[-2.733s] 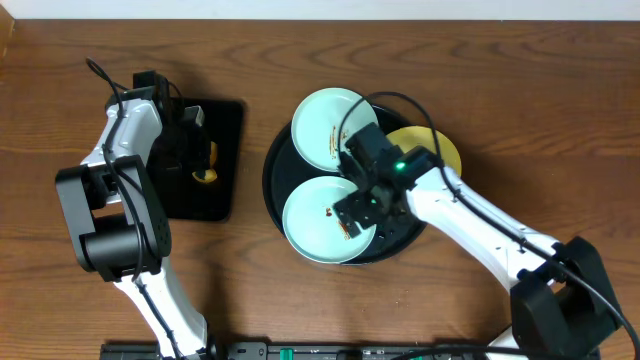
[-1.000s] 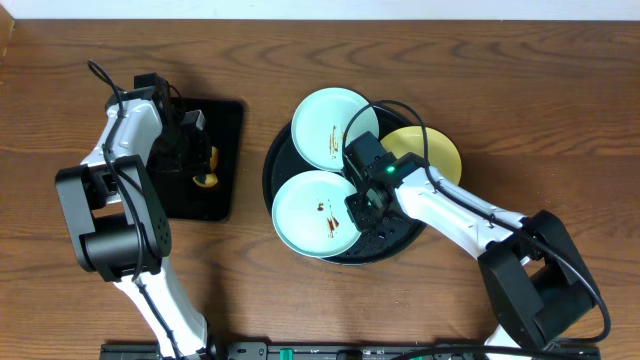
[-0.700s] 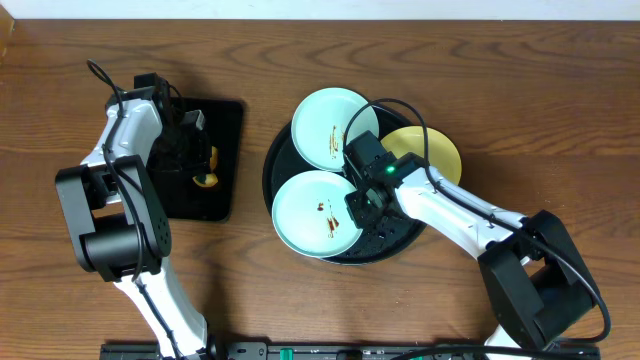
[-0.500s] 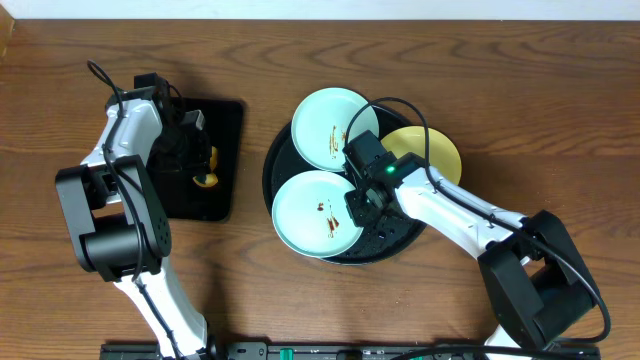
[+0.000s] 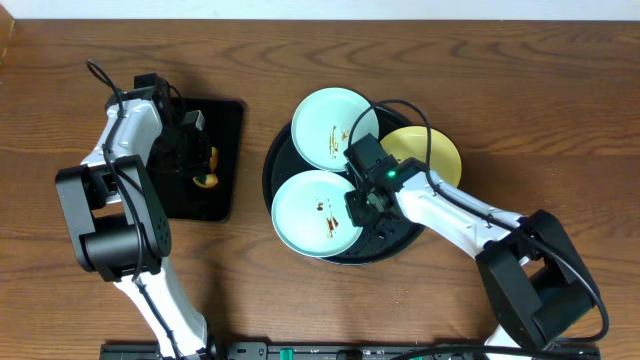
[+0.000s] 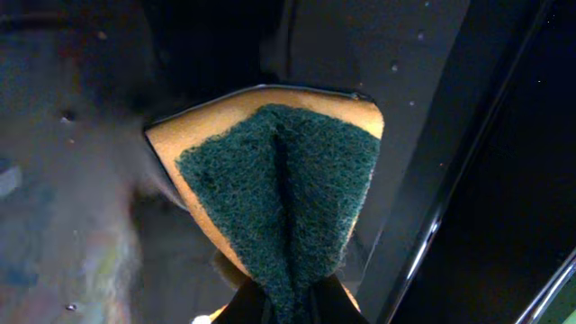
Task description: Clean dirty plates on tray and stack at the side
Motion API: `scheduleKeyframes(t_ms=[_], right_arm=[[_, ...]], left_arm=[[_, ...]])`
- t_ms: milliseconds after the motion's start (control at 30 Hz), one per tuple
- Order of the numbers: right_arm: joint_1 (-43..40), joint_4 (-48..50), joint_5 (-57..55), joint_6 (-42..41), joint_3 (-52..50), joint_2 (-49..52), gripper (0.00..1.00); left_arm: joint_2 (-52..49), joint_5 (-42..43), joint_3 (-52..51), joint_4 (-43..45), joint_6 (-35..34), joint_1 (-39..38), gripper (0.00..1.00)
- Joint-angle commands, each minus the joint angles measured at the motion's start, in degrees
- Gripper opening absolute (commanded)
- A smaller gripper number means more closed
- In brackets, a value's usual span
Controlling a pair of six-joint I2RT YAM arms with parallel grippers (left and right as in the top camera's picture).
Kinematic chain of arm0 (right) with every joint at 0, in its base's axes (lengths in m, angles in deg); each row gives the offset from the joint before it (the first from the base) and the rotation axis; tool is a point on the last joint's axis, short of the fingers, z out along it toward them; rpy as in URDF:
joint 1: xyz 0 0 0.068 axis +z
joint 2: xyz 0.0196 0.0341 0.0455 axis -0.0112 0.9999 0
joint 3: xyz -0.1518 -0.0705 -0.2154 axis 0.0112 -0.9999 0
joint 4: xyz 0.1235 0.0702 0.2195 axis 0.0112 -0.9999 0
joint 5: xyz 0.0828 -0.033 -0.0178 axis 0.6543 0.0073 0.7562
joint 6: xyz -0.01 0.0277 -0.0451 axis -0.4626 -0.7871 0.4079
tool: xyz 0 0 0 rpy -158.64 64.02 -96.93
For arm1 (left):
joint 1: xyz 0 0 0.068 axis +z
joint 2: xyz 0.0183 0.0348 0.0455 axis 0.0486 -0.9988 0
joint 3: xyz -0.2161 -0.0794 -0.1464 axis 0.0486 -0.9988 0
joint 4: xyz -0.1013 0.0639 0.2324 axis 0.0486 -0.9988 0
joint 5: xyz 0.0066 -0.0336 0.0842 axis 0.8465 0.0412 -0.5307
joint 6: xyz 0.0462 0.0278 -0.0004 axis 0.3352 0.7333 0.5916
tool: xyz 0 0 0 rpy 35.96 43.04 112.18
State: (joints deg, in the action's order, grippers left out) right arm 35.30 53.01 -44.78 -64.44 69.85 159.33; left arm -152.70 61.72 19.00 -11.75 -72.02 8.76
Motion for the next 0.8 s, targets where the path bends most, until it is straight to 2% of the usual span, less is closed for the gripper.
scheduleKeyframes(t_ms=[0,33,133,500,767], right_arm=[[0.2,1.2,0.3,-2.2,-2.0,0.4,0.17],[0.2,1.6,0.4,-2.3,-2.3,0.4,0.16],[0.1,1.9,0.3,-2.4,-2.7,0.4,0.01],[0.1,2.1,0.2,-2.4,-2.7,0.4,0.01],[-0.5,2.0,-0.2,-2.4,-2.7,0.4,0.01]], left_arm=[[1.9,0.3,-0.5,-0.4,-0.3,-0.1,0.07],[1.9,0.3,-0.5,-0.4,-0.4,-0.1,0.07],[1.9,0.3,-0.5,-0.4,-0.8,-0.2,0.08],[4.0,0.5,-0.1,-0.8,-2.1,-2.4,0.08],[15.2,0.5,0.9,-2.4,-4.0,-3.7,0.07]])
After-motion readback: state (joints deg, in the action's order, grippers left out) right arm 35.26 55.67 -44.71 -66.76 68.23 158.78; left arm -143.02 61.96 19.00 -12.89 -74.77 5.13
